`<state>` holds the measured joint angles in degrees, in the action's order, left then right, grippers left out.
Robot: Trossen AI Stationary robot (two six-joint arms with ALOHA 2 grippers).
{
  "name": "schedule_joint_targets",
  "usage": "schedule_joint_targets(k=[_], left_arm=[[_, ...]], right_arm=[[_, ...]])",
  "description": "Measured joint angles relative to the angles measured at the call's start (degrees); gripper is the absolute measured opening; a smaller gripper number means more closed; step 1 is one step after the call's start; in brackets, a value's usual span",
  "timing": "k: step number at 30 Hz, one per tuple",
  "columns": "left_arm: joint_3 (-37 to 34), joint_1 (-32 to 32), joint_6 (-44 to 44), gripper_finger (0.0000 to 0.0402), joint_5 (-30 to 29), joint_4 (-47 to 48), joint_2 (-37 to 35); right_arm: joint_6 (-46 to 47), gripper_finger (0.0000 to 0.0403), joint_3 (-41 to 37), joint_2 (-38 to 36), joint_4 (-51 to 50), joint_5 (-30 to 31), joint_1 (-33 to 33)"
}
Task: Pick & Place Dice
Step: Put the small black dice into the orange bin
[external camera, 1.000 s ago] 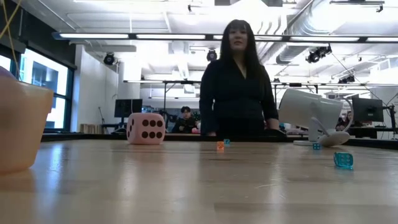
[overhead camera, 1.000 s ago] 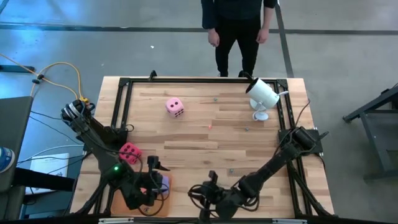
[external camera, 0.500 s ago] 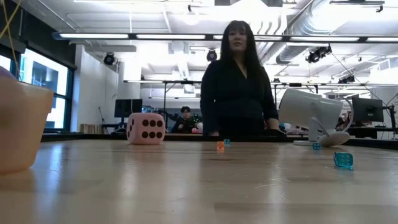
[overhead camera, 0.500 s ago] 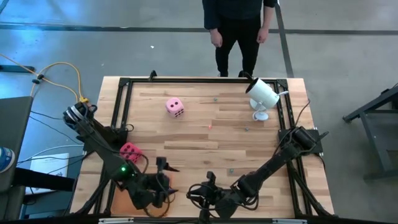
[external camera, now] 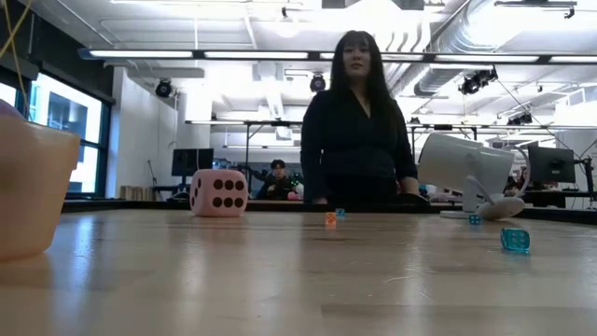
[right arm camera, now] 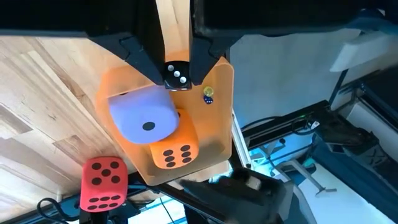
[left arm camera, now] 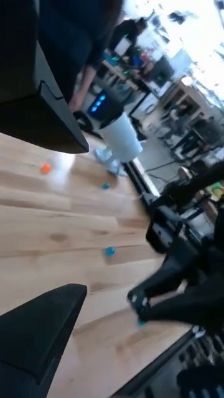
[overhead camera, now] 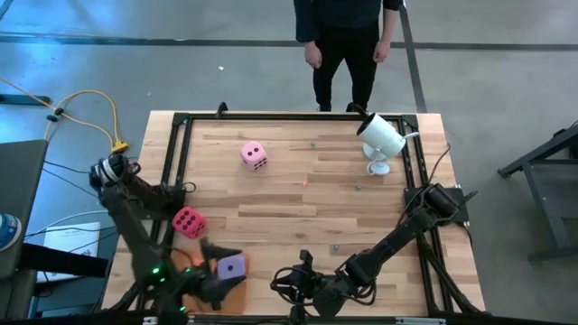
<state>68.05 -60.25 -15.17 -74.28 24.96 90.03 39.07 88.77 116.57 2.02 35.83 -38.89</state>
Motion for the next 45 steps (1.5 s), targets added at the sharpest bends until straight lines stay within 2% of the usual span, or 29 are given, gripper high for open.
schedule_joint_targets(k=[2, 6, 14, 21, 29, 34, 37, 40, 45], left_arm=[[0.0, -0.44, 0.4, 0.0349, 0.65, 0.09, 0.04], [0.0, 1.56, -0.19, 0.0349, 6.7, -0.19, 0.58], [0.0, 7.12, -4.31, 0.0349, 8.62, -1.59, 4.43], [0.0, 9.88, 5.76, 0.0349, 9.03, -10.29, 8.21], [0.02, 6.75, 19.18, 0.0349, 8.8, -21.89, 10.38], [0.07, 5.91, 19.29, 0.0349, 12.35, -23.26, 10.94], [0.07, 6.14, 18.64, 0.0349, 11.8, -24.09, 10.94], [0.07, 6.56, 20.47, 0.0349, 11.38, -24.73, 10.92], [0.04, 6.67, 25.52, 0.0349, 15.71, -29.54, 10.92]], right_arm=[[-0.05, 0.003, 0.0, 0.0, 0.0, -0.02, -0.02], [-0.09, 0.003, 0.0, 0.02, 0.58, -0.04, 0.0], [-1.24, 0.003, 0.02, 0.04, 1.68, -0.04, 0.0], [-1.99, 0.003, 0.02, 0.07, 1.27, -0.04, 0.0], [-1.91, 0.003, 0.02, 0.13, 1.25, -0.23, 0.0], [-1.88, 0.003, 0.02, 0.13, 1.66, -0.24, 0.0], [-1.86, 0.003, 0.02, 0.13, 1.68, -0.24, 0.0], [-1.86, 0.003, 0.02, 0.13, 1.68, -0.22, 0.0], [-1.88, 0.003, 0.02, 0.13, 1.47, -0.22, 0.04]])
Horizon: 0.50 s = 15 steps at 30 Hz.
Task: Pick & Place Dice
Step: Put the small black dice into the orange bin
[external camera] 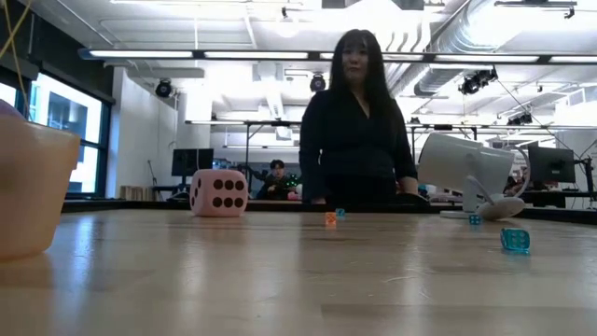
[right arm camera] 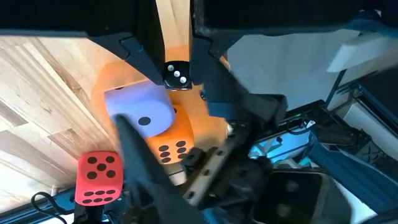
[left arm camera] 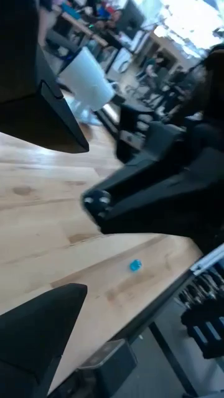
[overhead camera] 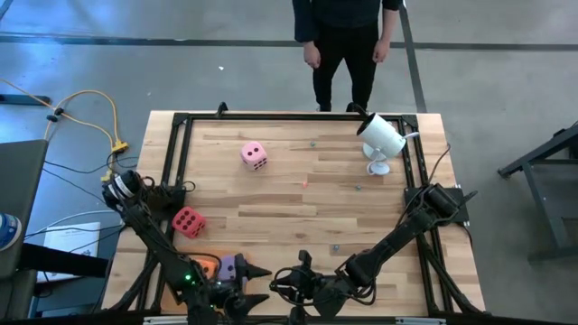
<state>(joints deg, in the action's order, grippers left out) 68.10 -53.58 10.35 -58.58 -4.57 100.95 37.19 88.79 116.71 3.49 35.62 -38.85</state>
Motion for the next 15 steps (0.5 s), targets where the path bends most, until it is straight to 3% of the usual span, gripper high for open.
schedule_joint_targets(k=[11, 15], left_arm=[[-0.01, 2.14, 3.67, 0.0349, 3.75, -5.71, 1.33], [-0.07, 2.42, 4.65, 0.0349, 2.02, -7.16, 1.75]], right_arm=[[-0.28, 0.003, 0.0, 0.0, -0.09, -0.02, 0.02], [-0.39, 0.003, 0.0, 0.0, -0.16, -0.02, 0.0]])
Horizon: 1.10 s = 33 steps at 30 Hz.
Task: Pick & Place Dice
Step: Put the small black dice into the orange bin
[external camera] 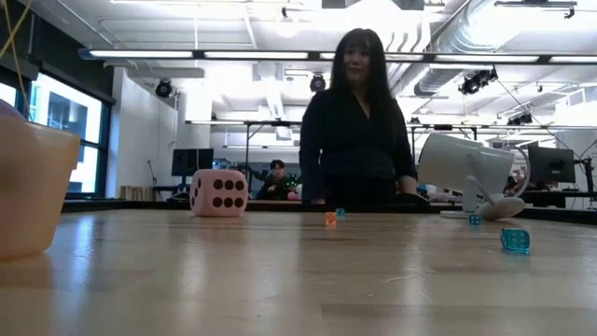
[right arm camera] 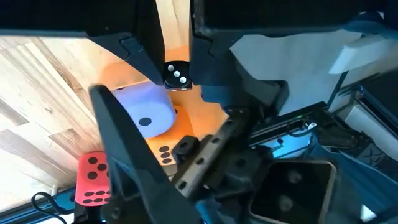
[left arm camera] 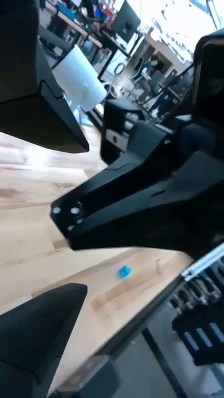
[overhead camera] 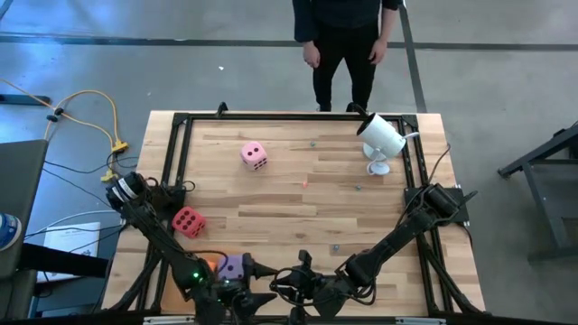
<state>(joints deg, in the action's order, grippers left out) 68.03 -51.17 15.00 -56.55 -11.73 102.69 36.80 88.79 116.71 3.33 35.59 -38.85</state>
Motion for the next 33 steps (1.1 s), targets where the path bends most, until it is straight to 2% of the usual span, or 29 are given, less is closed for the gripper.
schedule_joint_targets(k=[20, 33], left_arm=[[0.0, -0.06, 2.19, 0.0345, 2.76, -1.71, 0.0], [0.0, -0.06, 3.56, 0.0278, 2.14, -1.65, 0.0]], right_arm=[[-0.52, 0.003, 0.0, 0.0, -0.08, -1.59, 0.33], [0.1, 0.003, -0.02, 0.0, -0.11, -2.48, 0.35]])
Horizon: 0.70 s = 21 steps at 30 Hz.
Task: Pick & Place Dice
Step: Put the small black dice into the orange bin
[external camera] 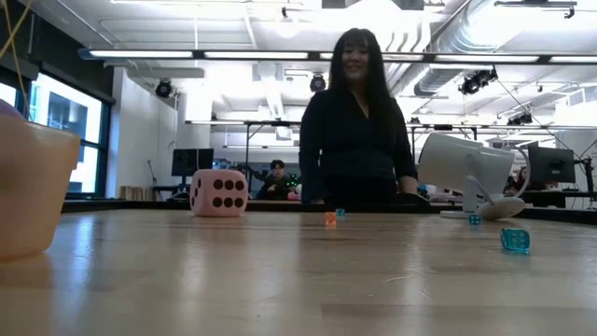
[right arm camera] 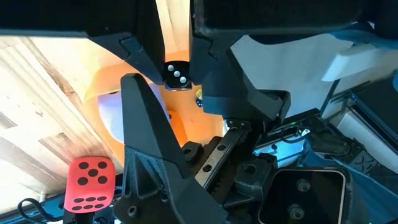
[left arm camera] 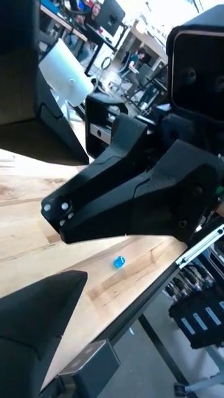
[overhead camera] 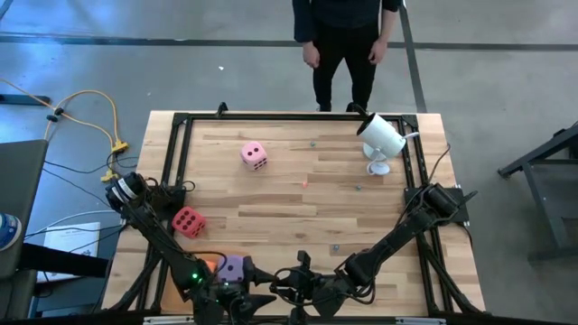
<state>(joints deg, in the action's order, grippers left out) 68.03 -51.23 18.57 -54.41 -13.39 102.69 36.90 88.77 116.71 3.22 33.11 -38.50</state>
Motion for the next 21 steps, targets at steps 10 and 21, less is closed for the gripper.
schedule_joint_targets(k=[10, 21], left_arm=[[0.0, -0.34, -0.15, 0.0213, -1.29, 0.02, 0.0], [0.02, -0.32, -0.13, 0.0142, -1.38, 0.66, 0.0]], right_arm=[[0.99, 0.003, 0.0, 0.0, -1.73, -0.07, 0.04], [1.45, 0.003, 0.0, 0.02, -1.86, -0.12, 0.31]])
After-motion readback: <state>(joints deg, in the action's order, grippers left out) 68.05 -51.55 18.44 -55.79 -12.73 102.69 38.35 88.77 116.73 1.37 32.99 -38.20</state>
